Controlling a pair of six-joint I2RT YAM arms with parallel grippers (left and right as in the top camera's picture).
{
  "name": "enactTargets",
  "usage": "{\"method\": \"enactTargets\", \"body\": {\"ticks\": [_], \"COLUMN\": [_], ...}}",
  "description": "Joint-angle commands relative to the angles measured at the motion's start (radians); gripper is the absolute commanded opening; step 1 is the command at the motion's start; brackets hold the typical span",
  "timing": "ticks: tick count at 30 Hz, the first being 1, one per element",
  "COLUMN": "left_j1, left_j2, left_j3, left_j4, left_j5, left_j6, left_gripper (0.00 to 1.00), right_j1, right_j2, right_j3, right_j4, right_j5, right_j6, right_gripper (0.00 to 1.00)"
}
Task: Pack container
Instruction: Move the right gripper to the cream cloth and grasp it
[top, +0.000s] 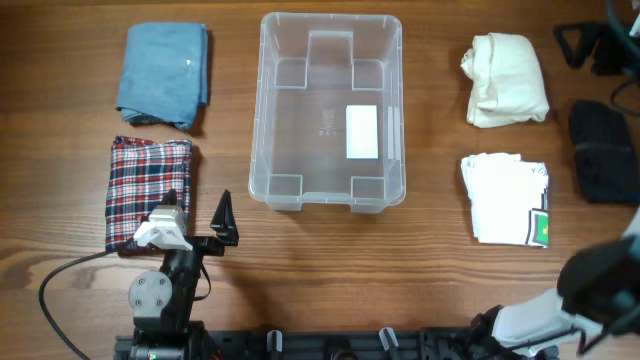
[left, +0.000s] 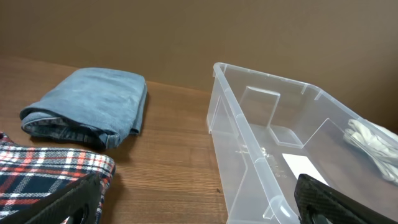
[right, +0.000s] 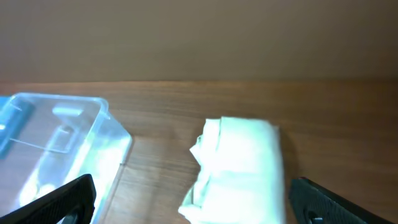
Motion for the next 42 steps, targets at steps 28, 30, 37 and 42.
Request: {"method": "enactTargets", "body": {"ticks": [28,30,37,42], "left_j1": [0.006,0.006,0.006,0.006], "left_j2": [-0.005,-0.005,-0.005,-0.005], "left_j3": [-0.006,-0.006,-0.006,-0.006], "left_j4": [-0.003,-0.003,-0.003,-0.002], "left_j5": [-0.006,-0.006,-0.006,-0.006], "left_j6": [-0.002,-0.002,-0.002,-0.002], "left_gripper": [1.0,1.0,1.0,1.0], "right_j1": [0.002,0.002,0.008,0.035], "right_j2": [0.529,0.554,0.603,0.605], "right_j3": [0.031,0.031,0.031,0.027], "right_j4": [0.2,0.201,0.208,0.208], "right_j5": [0.177,0.176,0.085,0.049], "right_j6": [-0.198,-0.198,-0.199,-0.198], "right_gripper": [1.0,1.0,1.0,1.0]}}
